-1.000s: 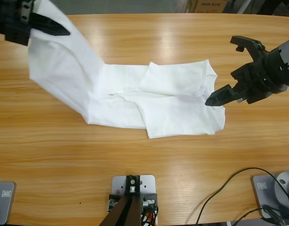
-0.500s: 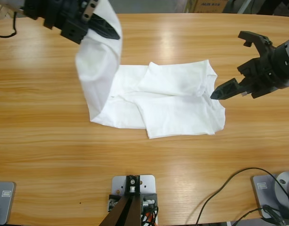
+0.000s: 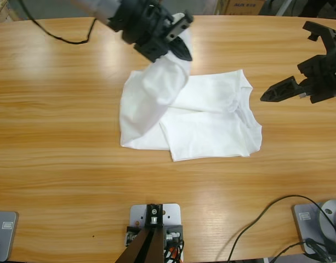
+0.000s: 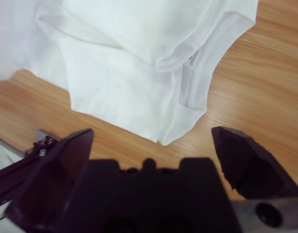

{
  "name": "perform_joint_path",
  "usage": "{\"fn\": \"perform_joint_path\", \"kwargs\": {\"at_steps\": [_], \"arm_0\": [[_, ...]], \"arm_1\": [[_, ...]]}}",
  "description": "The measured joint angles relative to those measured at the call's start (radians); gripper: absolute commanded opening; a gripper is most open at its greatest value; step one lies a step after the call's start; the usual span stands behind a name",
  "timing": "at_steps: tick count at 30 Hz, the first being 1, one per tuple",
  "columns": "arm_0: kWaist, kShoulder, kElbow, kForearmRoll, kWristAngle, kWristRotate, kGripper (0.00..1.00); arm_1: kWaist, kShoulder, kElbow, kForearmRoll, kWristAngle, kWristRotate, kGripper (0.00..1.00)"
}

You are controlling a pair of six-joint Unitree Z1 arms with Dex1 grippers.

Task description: Fold clothes

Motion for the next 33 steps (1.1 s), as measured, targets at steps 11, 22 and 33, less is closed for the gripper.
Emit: {"fn": "perform_joint_path", "kwargs": {"at_steps": [11, 22, 33], "arm_0": [[-0.074, 0.186, -0.295, 0.159, 0.0, 0.0, 0.0], [-0.171, 0.369, -0.547, 0.296, -0.007, 0.0, 0.0], [-0.184, 0.57, -0.817, 0.462, -0.009, -0.003, 0.0]], "arm_1": [[-0.036, -0.023, 0.001, 0.012, 0.0, -0.004, 0.991], [-0.073, -0.058, 0.001, 0.039, 0.0, -0.033, 0.991], [-0.074, -0.084, -0.025, 0.105, 0.027, -0.048, 1.0]]}}
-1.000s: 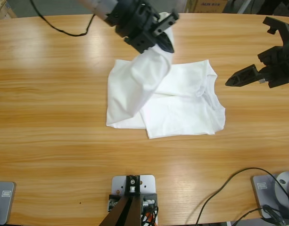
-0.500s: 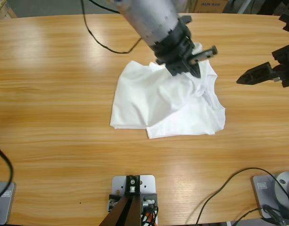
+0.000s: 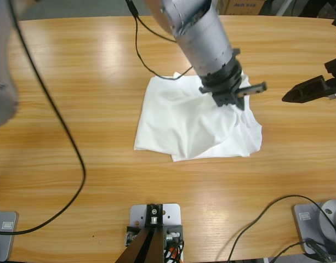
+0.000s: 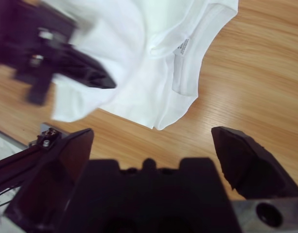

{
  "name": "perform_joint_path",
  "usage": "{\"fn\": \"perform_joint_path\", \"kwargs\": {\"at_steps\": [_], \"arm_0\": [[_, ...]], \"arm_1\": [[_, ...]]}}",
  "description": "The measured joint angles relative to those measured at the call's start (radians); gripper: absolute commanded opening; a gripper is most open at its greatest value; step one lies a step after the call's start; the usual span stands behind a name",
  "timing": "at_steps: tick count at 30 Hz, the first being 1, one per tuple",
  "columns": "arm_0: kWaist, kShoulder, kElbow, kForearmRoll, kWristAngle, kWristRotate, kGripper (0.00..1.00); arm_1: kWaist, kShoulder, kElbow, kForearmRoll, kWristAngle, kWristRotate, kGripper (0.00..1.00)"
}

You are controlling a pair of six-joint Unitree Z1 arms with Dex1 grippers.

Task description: Fold clothes

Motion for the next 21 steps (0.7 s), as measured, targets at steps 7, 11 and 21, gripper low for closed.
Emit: {"fn": "perform_joint_path", "kwargs": {"at_steps": [7, 11, 21], "arm_0": [[0.013, 0.11, -0.011, 0.064, 0.0, -0.044, 0.0], [0.026, 0.129, -0.014, 0.066, -0.013, -0.046, 0.956], [0.033, 0.139, -0.015, 0.066, -0.044, 0.032, 0.996]], "arm_1": [[0.0, -0.016, -0.014, 0.006, 0.011, -0.009, 1.0], [0.0, -0.016, -0.014, 0.006, 0.014, -0.015, 1.0], [0.0, -0.016, -0.017, 0.006, 0.019, -0.028, 1.0]]}}
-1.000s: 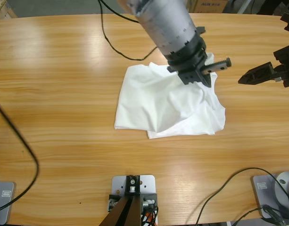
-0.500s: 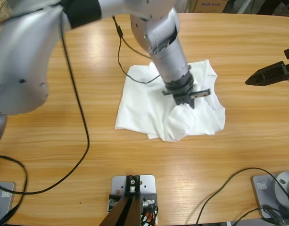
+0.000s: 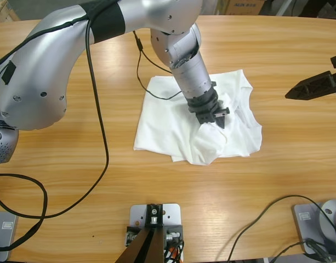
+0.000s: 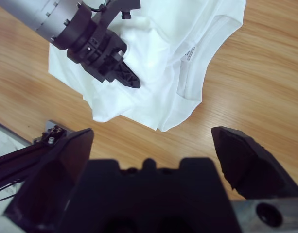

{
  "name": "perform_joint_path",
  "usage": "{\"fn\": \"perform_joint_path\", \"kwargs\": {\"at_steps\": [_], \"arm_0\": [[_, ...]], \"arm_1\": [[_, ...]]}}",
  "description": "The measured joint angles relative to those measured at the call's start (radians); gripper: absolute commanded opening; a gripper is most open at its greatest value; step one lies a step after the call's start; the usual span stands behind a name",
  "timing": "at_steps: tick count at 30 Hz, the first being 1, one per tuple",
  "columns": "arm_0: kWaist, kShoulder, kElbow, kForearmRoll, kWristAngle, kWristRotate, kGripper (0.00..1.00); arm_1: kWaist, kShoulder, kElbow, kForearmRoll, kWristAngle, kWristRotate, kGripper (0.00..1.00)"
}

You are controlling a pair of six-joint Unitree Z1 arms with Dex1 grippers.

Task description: Fold clothes

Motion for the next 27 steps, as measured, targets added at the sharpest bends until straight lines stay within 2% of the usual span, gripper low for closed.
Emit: {"fn": "perform_joint_path", "kwargs": {"at_steps": [10, 11, 13, 15, 17, 18, 24, 25, 27], "arm_0": [[0.0, -0.015, -0.003, -0.001, -0.023, 0.064, 0.999], [0.0, -0.017, -0.003, -0.001, -0.025, 0.068, 0.985], [0.0, -0.023, -0.003, -0.001, -0.029, 0.075, 0.88], [0.0, -0.03, -0.003, -0.002, -0.029, 0.08, 0.837], [0.0, -0.043, -0.003, -0.011, -0.029, 0.082, 0.966], [0.001, -0.051, -0.003, -0.015, -0.033, 0.082, 0.987], [0.089, -0.126, -0.003, 0.042, -0.062, 0.105, 1.0], [0.097, -0.145, -0.003, 0.063, -0.043, 0.119, 0.964], [0.101, -0.178, -0.003, 0.117, 0.011, 0.148, 0.749]], "arm_1": [[0.0, -0.001, -0.003, 0.0, 0.008, 0.0, 1.0], [0.0, -0.001, -0.008, 0.0, 0.008, 0.0, 1.0], [0.0, -0.002, -0.015, 0.005, 0.007, 0.0, 1.0], [0.0, -0.005, -0.017, 0.013, 0.006, 0.0, 1.0], [0.0, -0.008, -0.017, 0.021, 0.005, 0.0, 1.0], [0.0, -0.011, -0.017, 0.022, 0.005, 0.0, 1.0], [0.0, -0.06, -0.018, 0.022, 0.005, 0.0, 1.0], [0.0, -0.064, -0.018, 0.022, 0.005, 0.0, 1.0], [0.0, -0.068, -0.018, 0.022, 0.0, -0.001, 1.0]]}}
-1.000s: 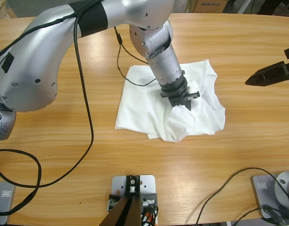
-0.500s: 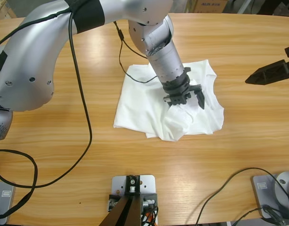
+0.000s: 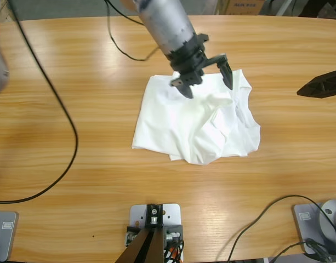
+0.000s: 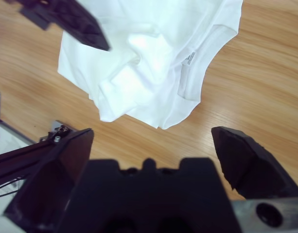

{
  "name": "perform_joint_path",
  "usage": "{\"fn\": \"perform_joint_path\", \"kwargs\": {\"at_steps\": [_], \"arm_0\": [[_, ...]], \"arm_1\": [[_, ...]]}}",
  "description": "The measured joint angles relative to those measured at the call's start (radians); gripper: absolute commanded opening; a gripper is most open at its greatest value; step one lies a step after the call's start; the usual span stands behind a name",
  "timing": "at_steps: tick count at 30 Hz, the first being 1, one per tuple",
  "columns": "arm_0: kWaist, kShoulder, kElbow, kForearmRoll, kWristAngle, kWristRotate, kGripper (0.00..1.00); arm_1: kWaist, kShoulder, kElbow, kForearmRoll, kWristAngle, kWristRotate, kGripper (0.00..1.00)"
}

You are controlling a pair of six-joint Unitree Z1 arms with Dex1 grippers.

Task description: Fold clothes

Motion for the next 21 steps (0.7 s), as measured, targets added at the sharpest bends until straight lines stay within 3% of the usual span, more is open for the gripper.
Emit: {"fn": "perform_joint_path", "kwargs": {"at_steps": [2, 4, 5, 7, 10, 14, 17, 19, 21], "arm_0": [[0.0, -0.032, 0.0, 0.064, 0.076, 0.035, 0.64], [0.0, -0.054, 0.0, 0.099, 0.135, 0.071, 0.635], [0.002, -0.061, 0.0, 0.109, 0.152, 0.084, 0.689], [0.012, -0.065, 0.0, 0.119, 0.16, 0.094, 0.913], [0.061, -0.07, 0.0, 0.123, 0.136, 0.094, 0.934], [0.173, -0.123, 0.0, 0.124, 0.092, 0.105, 0.906], [0.201, -0.206, 0.0, 0.125, 0.314, 0.138, 0.815], [0.174, -0.268, 0.0, 0.125, 0.481, 0.179, 0.845], [0.149, -0.316, 0.0, 0.126, 0.551, 0.196, 0.909]], "arm_1": [[0.0, -0.012, 0.0, 0.0, -0.005, -0.003, 0.997], [0.0, -0.023, 0.0, -0.017, 0.022, -0.006, 0.977], [0.0, -0.018, 0.001, -0.038, 0.078, -0.008, 0.977], [0.005, 0.033, 0.001, -0.045, 0.186, -0.044, 0.977], [0.023, 0.102, -0.004, -0.045, 0.2, -0.068, 0.977], [0.103, 0.188, -0.047, -0.045, 0.064, -0.017, 0.977], [0.188, 0.27, -0.052, -0.043, -0.064, 0.063, 0.978], [0.241, 0.31, -0.053, -0.045, -0.126, 0.122, 0.977], [0.295, 0.342, -0.054, -0.056, -0.175, 0.181, 0.977]]}}
